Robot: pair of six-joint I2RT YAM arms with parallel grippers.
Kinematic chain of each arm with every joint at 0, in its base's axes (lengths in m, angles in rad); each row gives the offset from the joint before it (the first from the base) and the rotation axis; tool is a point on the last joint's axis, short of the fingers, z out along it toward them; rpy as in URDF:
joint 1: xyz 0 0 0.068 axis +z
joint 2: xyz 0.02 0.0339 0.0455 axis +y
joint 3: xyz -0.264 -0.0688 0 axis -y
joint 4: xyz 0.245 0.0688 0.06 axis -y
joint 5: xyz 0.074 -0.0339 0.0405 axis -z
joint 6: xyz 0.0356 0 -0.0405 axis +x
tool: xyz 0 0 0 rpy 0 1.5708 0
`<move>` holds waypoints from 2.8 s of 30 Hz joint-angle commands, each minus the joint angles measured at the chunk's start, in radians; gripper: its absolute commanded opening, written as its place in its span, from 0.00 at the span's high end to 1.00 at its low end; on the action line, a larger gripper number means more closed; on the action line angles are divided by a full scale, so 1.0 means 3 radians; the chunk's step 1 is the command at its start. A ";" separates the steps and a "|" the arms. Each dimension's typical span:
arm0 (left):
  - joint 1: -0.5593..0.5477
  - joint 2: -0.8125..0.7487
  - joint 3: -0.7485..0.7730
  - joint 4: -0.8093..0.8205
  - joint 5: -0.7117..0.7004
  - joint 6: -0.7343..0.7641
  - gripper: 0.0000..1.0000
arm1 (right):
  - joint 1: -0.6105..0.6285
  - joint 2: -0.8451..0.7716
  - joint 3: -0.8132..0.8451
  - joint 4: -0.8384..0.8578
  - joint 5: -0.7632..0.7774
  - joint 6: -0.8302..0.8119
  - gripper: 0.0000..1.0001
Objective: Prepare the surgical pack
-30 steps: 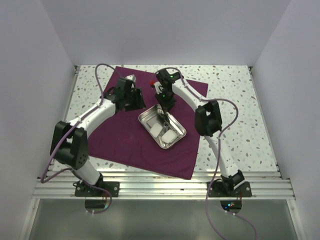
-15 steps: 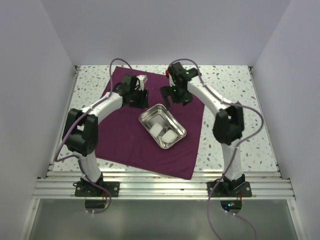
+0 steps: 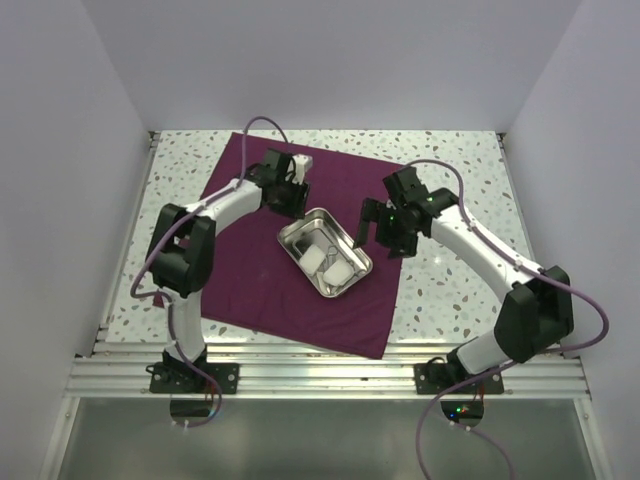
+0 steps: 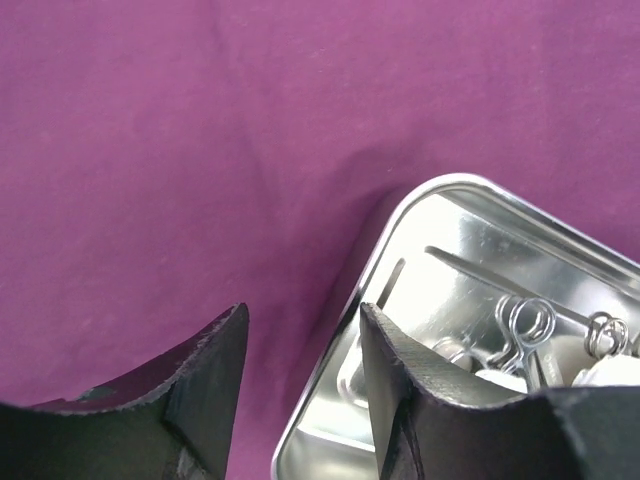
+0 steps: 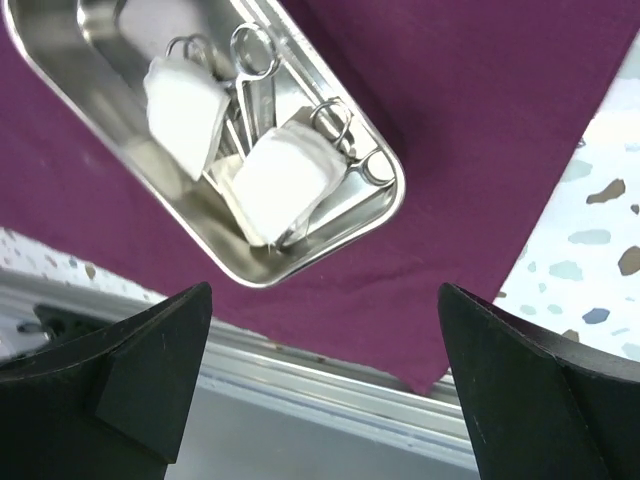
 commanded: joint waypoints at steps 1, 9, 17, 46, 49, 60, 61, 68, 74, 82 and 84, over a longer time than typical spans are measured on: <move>-0.0079 0.0112 0.0137 -0.0044 -0.0181 0.0093 0.48 | 0.0038 -0.0123 -0.0197 0.0118 0.0333 0.0512 0.01; -0.0120 0.0215 0.0188 -0.0100 -0.0274 0.0037 0.57 | 0.0227 -0.0001 -0.0617 0.0359 0.0517 0.1402 0.01; -0.0130 0.0225 0.0172 -0.0121 -0.0309 0.0012 0.69 | 0.0406 0.0331 -0.0618 0.0636 0.0680 0.1684 0.06; -0.0212 -0.1022 -0.1412 0.0247 -0.0258 -0.1567 1.00 | 0.0453 0.1425 0.0982 0.0186 0.1064 -0.0309 1.00; -0.0360 -0.1242 -0.1612 0.0339 -0.0431 -0.1956 1.00 | 0.0417 0.1726 0.1284 0.0151 0.0998 -0.0662 0.98; -0.0800 -0.1513 -0.1975 0.0559 -0.0882 -0.2893 1.00 | 0.0284 0.2382 0.1959 0.0222 0.0701 -0.1286 0.92; -0.0810 -0.1529 -0.1975 0.0575 -0.0887 -0.2888 0.98 | 0.0279 0.2382 0.1980 0.0217 0.0711 -0.1302 0.79; -0.0821 -0.2003 -0.2175 0.0611 -0.1005 -0.2883 0.45 | 0.0238 0.2020 0.1801 0.0181 0.0655 -0.1389 0.16; -0.0790 -0.2372 -0.2170 0.0228 -0.1219 -0.2832 0.29 | 0.0166 0.1493 0.1576 0.0212 0.0706 -0.1343 0.01; -0.0034 -0.2460 -0.2159 -0.0212 -0.1015 -0.2658 0.93 | -0.0533 0.1629 0.1973 0.0247 0.0395 -0.1491 0.19; 0.0227 -0.2332 -0.2098 -0.0329 -0.0979 -0.2607 1.00 | -0.0585 0.1905 0.2173 0.0278 0.0384 -0.1699 0.63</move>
